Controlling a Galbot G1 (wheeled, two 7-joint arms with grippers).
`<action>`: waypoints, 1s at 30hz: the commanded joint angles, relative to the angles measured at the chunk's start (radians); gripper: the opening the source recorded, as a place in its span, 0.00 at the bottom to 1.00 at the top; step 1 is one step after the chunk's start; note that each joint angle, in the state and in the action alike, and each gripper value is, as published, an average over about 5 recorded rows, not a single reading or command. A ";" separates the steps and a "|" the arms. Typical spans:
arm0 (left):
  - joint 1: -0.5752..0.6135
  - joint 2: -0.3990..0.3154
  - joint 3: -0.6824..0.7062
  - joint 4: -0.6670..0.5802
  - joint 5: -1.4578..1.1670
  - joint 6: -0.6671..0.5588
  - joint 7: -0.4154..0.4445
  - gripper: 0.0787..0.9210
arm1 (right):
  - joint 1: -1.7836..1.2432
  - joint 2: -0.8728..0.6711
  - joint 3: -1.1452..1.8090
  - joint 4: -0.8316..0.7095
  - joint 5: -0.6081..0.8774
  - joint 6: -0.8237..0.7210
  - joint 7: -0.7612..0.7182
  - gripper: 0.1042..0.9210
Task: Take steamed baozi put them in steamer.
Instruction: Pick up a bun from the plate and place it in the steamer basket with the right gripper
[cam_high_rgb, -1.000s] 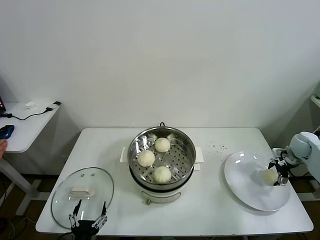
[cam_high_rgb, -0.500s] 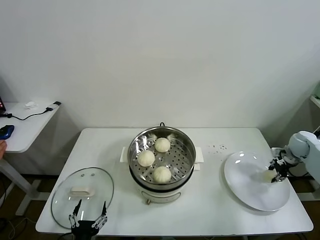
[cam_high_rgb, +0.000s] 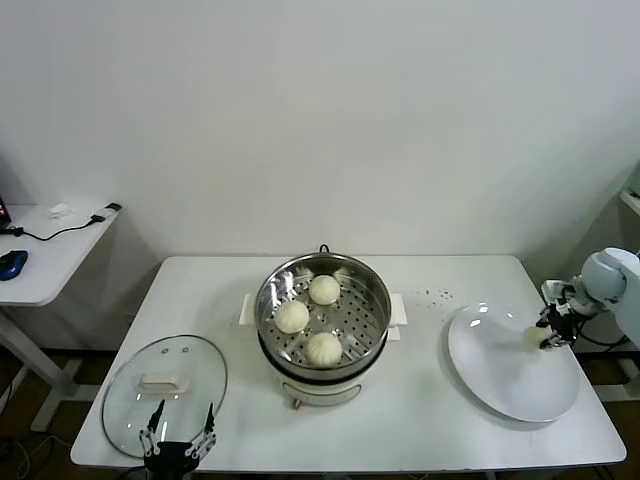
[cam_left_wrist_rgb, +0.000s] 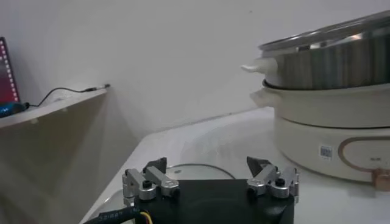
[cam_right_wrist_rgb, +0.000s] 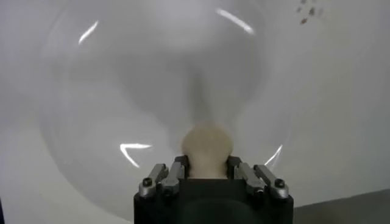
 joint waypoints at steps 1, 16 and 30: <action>0.002 0.003 0.014 -0.007 0.006 -0.001 0.000 0.88 | 0.405 0.021 -0.363 0.154 0.348 -0.128 0.013 0.42; 0.001 0.011 0.059 -0.020 0.025 -0.006 0.002 0.88 | 0.917 0.364 -0.874 0.296 0.918 -0.295 0.113 0.42; -0.004 0.028 0.071 -0.024 0.030 -0.007 0.005 0.88 | 0.838 0.571 -0.957 0.314 1.014 -0.376 0.227 0.42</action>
